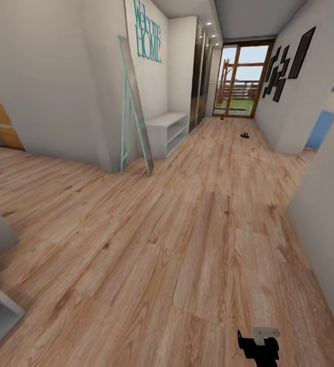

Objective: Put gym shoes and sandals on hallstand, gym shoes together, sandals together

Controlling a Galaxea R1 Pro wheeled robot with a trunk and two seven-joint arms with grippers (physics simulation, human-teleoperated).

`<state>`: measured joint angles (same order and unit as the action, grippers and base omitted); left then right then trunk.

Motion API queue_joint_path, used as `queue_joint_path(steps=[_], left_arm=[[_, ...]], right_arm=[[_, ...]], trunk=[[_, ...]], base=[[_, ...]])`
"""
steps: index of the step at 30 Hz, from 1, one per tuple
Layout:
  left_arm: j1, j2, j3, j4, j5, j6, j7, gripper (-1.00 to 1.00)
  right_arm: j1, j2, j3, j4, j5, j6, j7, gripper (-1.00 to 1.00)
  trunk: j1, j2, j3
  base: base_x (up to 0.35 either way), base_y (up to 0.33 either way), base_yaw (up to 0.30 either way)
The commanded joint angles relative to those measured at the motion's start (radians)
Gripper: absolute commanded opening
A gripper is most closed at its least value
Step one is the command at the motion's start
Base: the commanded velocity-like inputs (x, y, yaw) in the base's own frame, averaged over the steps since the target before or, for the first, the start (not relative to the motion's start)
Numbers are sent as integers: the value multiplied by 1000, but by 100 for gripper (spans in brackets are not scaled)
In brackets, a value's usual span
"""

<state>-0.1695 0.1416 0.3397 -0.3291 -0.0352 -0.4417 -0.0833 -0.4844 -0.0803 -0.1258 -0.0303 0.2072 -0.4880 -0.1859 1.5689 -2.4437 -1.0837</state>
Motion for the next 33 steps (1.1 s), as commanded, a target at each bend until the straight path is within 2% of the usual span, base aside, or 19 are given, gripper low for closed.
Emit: queue_joint_path(steps=[1,10,33], left_arm=[[-1,0,8,1,-4,-3,-9,100],[-1,0,8,1,-3,-3,-9,100],[-1,0,8,1,-7,-3,-9,100]], right_arm=[[-1,1,-8,1,11,-3,-3,100],[0,19,-8,1,12,-3,-3,100],[0,19,-6,1,14,-3,-4,100]], trunk=[[0,0,-1],[0,0,-1],[0,0,-1]], base=[[336,0,-19],[336,0,-6],[336,0,-19]])
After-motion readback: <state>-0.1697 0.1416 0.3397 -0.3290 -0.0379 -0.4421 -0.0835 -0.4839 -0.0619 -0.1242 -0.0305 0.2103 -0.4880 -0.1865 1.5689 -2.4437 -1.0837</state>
